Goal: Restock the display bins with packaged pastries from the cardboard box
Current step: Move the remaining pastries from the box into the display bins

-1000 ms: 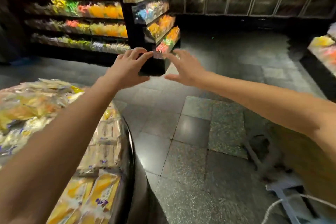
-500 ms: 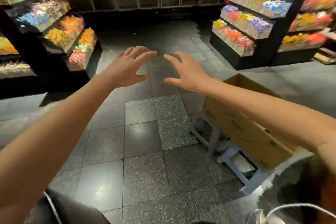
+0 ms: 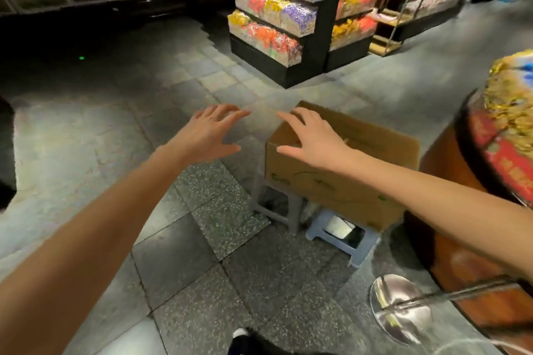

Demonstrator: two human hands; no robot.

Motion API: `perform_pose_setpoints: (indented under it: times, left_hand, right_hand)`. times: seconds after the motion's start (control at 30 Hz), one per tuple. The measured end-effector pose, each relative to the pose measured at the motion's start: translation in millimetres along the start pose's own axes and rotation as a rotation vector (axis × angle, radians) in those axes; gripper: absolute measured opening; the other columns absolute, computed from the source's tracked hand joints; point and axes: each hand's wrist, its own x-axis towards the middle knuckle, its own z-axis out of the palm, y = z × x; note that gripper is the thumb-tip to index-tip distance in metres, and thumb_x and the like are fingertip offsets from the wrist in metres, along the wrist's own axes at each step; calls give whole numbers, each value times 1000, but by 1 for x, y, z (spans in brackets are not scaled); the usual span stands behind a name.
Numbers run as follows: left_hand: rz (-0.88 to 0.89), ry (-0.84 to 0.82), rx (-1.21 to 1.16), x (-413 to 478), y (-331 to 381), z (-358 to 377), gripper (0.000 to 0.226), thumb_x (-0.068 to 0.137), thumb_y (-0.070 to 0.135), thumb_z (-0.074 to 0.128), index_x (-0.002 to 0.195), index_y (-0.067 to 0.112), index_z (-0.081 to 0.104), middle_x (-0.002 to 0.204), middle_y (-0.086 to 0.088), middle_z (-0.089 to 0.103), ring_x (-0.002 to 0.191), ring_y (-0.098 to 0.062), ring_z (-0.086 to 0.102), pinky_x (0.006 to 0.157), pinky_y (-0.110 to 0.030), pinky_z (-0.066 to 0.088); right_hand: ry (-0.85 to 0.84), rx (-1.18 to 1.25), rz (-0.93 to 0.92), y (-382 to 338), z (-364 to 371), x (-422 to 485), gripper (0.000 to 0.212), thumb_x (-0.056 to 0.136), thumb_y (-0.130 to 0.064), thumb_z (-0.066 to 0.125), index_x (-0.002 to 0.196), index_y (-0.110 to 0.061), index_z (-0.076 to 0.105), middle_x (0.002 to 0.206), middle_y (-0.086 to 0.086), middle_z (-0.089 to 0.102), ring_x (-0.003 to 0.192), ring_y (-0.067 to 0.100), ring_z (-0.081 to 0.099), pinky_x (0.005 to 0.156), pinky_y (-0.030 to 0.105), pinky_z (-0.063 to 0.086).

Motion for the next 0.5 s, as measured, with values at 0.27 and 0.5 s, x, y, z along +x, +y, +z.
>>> perform_pose_setpoints:
  times: [0.27,0.5]
  left_hand:
    - [124,-82,-195,82,-2,35,77,91,42,64,153,34,19,155,1,23,141,-24,23,113,-48,23]
    - [305,-144,-221,165,21,84,74,91,43,62,153,33,21,154,0,24,142,-23,23,116,-48,23]
  right_hand:
    - [-18,76,352,60,30,-12,82,93,-56,51,156,-25,9,159,11,20,146,31,18,116,53,25]
    - [-58,62,527,140,55,-22,81,93,-58,51,155,-26,11,157,11,23,144,31,22,113,53,30]
